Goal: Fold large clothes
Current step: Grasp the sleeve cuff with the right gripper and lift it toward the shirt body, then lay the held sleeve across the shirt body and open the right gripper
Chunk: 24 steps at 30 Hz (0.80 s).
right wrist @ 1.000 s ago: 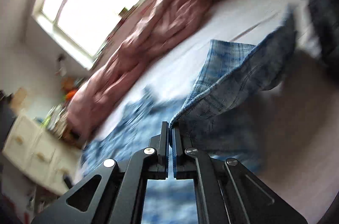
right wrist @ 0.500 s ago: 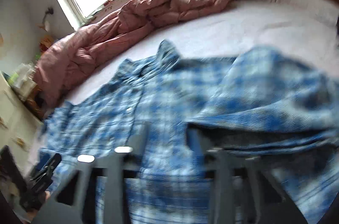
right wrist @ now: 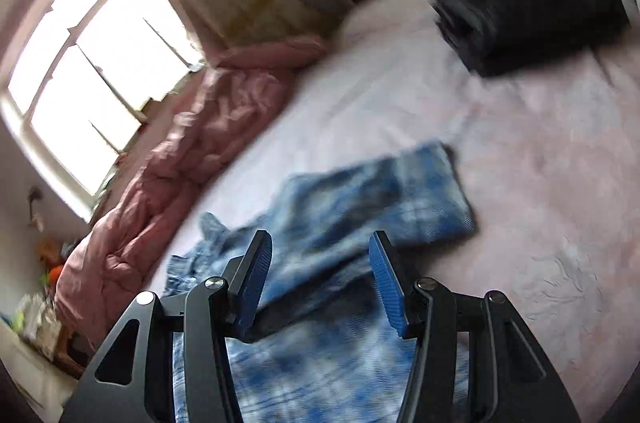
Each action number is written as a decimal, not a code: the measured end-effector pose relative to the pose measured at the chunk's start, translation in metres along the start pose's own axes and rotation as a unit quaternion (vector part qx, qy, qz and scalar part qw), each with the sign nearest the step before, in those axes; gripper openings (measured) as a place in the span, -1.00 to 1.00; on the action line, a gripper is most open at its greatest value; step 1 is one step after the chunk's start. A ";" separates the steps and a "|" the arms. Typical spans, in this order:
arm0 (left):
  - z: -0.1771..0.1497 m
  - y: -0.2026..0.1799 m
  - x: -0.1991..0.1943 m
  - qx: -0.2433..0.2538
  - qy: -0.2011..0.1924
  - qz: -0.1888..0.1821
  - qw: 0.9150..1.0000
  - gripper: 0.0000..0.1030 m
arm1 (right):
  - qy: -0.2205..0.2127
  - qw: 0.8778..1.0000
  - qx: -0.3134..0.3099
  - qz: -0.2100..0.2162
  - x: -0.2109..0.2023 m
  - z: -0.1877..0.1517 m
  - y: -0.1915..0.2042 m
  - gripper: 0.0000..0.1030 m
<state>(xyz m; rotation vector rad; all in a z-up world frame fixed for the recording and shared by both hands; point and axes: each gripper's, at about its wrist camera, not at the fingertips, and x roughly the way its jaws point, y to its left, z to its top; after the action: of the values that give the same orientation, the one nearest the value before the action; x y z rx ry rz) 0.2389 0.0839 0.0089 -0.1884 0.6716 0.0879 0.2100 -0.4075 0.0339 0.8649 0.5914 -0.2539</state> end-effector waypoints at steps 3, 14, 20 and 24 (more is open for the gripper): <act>0.000 -0.001 0.001 0.002 0.002 0.000 1.000 0.84 | 0.040 0.994 0.101 0.013 0.022 -0.001 -0.047 -0.04; -0.001 -0.004 -0.002 0.010 -0.003 -0.011 1.000 0.81 | -0.028 0.996 0.088 -0.014 0.049 0.032 -0.048 -0.92; -0.002 -0.011 -0.016 0.025 -0.024 -0.064 0.997 -0.07 | -0.079 0.994 -0.070 -0.034 0.032 0.006 0.022 -0.92; -0.004 -0.021 -0.029 0.049 -0.055 -0.078 0.994 -0.25 | 0.004 0.964 -0.196 0.179 0.026 -0.027 0.085 -0.92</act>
<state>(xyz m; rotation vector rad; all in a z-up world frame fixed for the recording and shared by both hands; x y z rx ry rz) 0.2163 0.0618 0.0270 -0.1397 0.5482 -0.0842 0.2583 -0.3320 0.0595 0.5736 0.4599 0.1923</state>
